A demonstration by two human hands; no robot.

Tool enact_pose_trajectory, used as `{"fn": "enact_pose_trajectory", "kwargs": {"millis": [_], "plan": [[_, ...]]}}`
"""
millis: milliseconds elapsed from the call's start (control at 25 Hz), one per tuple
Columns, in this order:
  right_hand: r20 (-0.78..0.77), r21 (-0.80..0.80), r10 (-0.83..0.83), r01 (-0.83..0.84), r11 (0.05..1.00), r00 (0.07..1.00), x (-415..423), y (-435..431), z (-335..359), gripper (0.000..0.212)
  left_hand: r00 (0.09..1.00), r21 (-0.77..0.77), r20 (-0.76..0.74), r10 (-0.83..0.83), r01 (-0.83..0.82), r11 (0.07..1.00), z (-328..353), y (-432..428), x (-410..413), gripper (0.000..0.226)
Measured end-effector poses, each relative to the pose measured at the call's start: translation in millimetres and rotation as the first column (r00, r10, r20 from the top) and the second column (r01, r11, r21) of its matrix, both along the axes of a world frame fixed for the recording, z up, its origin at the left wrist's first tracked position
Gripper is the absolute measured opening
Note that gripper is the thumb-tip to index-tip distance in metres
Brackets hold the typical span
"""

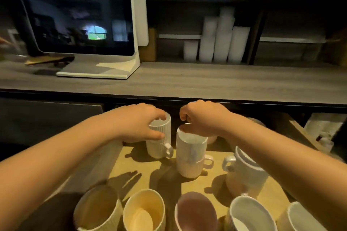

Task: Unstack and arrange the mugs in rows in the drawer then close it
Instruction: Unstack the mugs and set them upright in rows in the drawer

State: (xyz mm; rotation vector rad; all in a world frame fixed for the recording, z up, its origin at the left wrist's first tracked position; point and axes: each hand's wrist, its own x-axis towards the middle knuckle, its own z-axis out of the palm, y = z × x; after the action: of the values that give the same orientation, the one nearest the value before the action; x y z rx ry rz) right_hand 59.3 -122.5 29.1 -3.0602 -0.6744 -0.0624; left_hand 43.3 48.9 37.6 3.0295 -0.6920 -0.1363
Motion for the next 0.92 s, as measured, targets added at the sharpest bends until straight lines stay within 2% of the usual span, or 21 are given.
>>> {"fn": "enact_pose_trajectory", "kwargs": {"millis": [120,280,360,440,600,760,920], "plan": [[-0.017,0.016,0.036,-0.036,0.999,0.999,16,23,-12,0.043,0.995,-0.015,-0.059,0.085,-0.086,0.996,-10,25,13,0.06],[-0.083,0.042,-0.013,0.016,0.999,0.996,42,43,-28,0.052,0.98,-0.015,-0.091,0.178,-0.18,0.984,-35,41,30,0.065],[-0.099,0.062,-0.055,0.062,0.996,0.993,52,49,-35,0.057,0.97,-0.098,-0.126,0.207,-0.22,0.971,-47,44,39,0.075],[-0.124,0.072,-0.103,0.112,0.991,0.987,58,53,-41,0.069,0.965,-0.21,-0.161,0.207,-0.238,0.948,-59,47,44,0.082],[-0.136,0.061,-0.161,0.171,0.983,0.978,67,60,-53,0.09,0.967,-0.353,-0.192,0.165,-0.225,0.908,-77,46,46,0.077],[-0.083,0.046,-0.221,0.225,0.973,0.972,72,68,-67,0.093,0.967,-0.405,-0.207,0.148,-0.222,0.887,-82,49,48,0.074],[-0.055,0.136,-0.244,0.25,0.959,0.968,70,73,-71,0.09,0.97,-0.434,-0.207,0.127,-0.207,0.877,-81,52,48,0.07]]}}
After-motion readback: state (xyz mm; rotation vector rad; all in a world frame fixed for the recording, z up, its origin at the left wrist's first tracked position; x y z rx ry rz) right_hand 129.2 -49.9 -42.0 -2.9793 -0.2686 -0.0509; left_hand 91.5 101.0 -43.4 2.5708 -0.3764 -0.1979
